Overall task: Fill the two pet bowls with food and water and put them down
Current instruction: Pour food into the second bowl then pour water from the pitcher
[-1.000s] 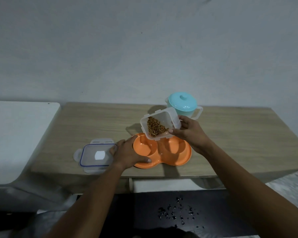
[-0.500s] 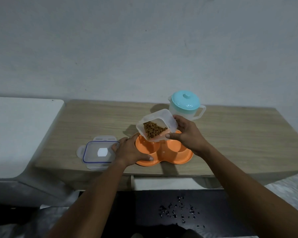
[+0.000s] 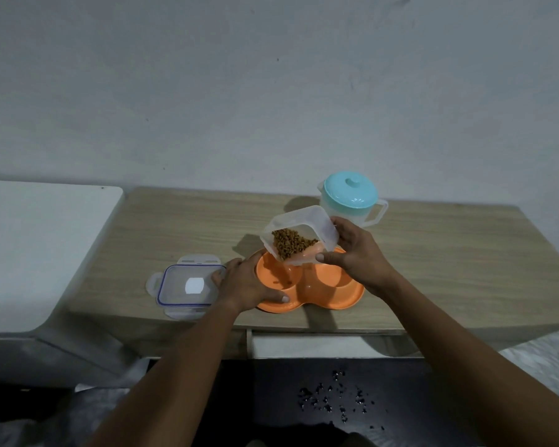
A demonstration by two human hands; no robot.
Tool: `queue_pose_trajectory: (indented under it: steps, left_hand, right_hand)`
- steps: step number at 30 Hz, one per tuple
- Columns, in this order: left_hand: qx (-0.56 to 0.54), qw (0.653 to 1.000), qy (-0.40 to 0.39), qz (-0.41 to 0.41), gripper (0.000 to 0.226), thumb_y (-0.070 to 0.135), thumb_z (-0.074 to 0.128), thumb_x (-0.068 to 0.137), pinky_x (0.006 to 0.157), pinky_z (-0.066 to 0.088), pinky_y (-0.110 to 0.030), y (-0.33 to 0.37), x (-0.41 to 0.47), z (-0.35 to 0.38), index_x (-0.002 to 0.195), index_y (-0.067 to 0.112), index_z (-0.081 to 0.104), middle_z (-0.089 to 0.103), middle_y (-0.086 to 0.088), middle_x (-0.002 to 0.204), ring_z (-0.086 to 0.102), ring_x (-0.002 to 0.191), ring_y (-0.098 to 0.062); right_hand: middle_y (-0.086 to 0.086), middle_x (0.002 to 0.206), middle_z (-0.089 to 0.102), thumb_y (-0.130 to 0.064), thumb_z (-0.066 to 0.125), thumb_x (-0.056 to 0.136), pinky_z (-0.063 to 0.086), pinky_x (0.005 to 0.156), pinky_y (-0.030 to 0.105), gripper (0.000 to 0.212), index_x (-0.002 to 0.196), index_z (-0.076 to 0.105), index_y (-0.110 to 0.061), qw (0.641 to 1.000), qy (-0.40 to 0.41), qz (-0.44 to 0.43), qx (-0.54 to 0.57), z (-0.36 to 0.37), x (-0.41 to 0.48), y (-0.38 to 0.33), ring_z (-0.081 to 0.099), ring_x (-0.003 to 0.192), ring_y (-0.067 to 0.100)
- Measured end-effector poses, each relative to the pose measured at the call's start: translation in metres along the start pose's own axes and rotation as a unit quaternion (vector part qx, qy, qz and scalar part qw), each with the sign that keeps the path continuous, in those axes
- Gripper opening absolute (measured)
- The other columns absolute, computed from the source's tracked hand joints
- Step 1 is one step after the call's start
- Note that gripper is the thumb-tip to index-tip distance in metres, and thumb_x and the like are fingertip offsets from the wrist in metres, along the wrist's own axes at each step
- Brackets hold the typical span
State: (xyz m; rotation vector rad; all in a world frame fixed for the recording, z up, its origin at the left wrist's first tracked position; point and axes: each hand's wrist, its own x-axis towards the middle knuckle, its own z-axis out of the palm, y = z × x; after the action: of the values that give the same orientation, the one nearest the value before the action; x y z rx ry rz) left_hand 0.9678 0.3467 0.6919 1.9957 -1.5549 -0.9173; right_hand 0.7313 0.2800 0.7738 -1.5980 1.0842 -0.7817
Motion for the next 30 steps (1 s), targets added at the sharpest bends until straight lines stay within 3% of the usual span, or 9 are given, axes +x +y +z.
queue_pose_trajectory:
  steps: [14, 24, 30]
  left_hand:
    - [-0.001, 1.0, 0.003, -0.004, 0.116, 0.077, 0.08, 0.03, 0.103, 0.039, -0.051, -0.0036, 0.0029, 0.0014, 0.135, 0.049, 0.04, 0.056, 0.006, 0.124, 0.037, 0.129, -0.021]
    - [-0.005, 1.0, -0.006, -0.014, 0.121, 0.075, 0.081, 0.032, 0.105, 0.037, -0.048, -0.0027, 0.002, 0.0016, 0.141, 0.048, 0.036, 0.051, 0.001, 0.131, 0.033, 0.133, -0.023]
    - [0.016, 1.0, -0.002, -0.004, 0.114, 0.073, 0.081, 0.036, 0.106, 0.035, -0.05, -0.0013, 0.001, -0.0001, 0.139, 0.046, 0.04, 0.055, 0.003, 0.127, 0.035, 0.132, -0.023]
  right_hand:
    - [0.002, 0.132, 0.067, 0.002, 0.087, 0.071, 0.052, 0.107, 0.039, 0.072, 0.135, 0.058, -0.011, 1.0, 0.003, 0.001, -0.008, -0.0013, -0.0006, -0.0011, 0.061, 0.126, 0.016]
    - [0.002, 0.132, 0.067, 0.004, 0.086, 0.071, 0.052, 0.106, 0.035, 0.073, 0.137, 0.057, -0.01, 1.0, 0.006, 0.006, -0.005, -0.0027, -0.0007, -0.0026, 0.062, 0.126, 0.014]
    - [0.001, 0.133, 0.066, 0.003, 0.087, 0.071, 0.051, 0.107, 0.038, 0.074, 0.137, 0.057, -0.011, 1.0, 0.003, 0.006, -0.018, -0.0013, -0.0015, -0.0029, 0.061, 0.127, 0.015]
